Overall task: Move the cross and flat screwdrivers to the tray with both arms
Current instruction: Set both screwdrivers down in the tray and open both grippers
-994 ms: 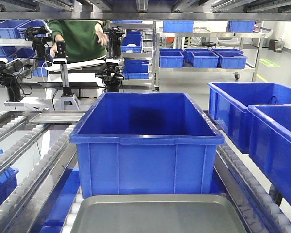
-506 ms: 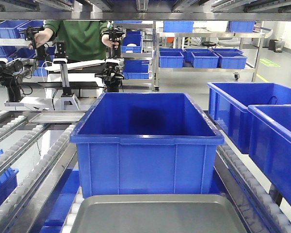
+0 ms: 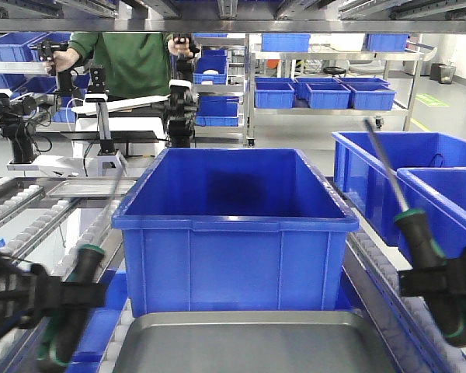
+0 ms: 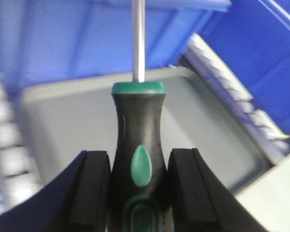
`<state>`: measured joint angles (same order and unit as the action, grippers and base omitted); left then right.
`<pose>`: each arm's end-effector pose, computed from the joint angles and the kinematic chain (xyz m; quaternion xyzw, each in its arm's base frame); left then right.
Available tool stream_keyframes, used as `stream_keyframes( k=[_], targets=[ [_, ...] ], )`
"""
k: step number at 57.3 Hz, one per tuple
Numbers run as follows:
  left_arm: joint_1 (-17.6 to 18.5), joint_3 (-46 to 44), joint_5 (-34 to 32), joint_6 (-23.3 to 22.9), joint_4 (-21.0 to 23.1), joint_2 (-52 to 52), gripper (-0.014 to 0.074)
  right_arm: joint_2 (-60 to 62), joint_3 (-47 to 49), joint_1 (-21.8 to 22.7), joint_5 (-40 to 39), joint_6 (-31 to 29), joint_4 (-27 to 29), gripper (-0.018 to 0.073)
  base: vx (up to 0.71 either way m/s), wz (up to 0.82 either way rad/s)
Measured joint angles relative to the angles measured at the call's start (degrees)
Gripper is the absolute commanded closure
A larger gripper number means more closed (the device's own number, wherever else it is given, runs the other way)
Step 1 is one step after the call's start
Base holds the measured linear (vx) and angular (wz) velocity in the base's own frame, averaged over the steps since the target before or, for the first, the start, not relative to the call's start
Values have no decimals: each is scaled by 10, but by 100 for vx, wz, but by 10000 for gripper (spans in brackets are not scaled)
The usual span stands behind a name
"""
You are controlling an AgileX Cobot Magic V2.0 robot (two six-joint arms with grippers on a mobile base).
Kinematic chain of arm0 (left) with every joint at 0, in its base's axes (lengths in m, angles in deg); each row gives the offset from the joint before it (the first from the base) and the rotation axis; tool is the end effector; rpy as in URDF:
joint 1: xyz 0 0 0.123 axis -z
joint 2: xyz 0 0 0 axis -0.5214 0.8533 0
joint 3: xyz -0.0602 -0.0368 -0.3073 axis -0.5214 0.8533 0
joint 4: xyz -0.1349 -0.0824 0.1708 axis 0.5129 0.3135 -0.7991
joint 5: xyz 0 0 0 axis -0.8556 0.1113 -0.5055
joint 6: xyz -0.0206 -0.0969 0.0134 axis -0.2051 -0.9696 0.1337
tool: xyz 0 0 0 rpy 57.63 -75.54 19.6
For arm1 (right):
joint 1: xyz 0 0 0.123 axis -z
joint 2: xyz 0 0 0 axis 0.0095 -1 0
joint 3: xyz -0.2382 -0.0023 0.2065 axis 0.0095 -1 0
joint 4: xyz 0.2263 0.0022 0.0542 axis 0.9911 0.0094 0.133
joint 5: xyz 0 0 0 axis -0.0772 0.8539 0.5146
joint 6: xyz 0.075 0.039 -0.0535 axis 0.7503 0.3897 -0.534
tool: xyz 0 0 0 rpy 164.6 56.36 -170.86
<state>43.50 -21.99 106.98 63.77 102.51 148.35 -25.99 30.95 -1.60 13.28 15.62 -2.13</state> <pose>0.1820 -0.0929 0.3959 0.1132 0.8634 -0.3335 0.3613 0.1597 0.0485 0.4228 -0.0740 0.9016 0.2188 0.3656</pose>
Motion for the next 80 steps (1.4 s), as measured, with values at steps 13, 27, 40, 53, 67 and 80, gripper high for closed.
stream_keyframes(
  k=[13, 27, 40, 53, 67, 80],
  targets=[
    [61, 0, -8, 8, 22, 58, 596, -7, -117, 0, -64, 0, 35, 568, 0, 0],
    [127, 0, -50, 8, 53, 117, 596, -8, -185, 0, -110, -41, 116, 568, 0, 0],
    [153, 0, -95, 7, 111, 159, 596, -46, -196, -37, -148, -58, 179, 568, 0, 0],
    [153, 0, -110, -13, 119, 181, 596, -124, -196, -109, -191, -57, 189, 568, 0, 0],
    [153, 0, -110, -61, 108, 212, 596, -179, -196, -119, -201, -57, 189, 568, 0, 0],
    [153, 0, -109, -92, 100, 245, 594, -183, -196, -119, -203, -57, 192, 561, 0, 0]
  ],
)
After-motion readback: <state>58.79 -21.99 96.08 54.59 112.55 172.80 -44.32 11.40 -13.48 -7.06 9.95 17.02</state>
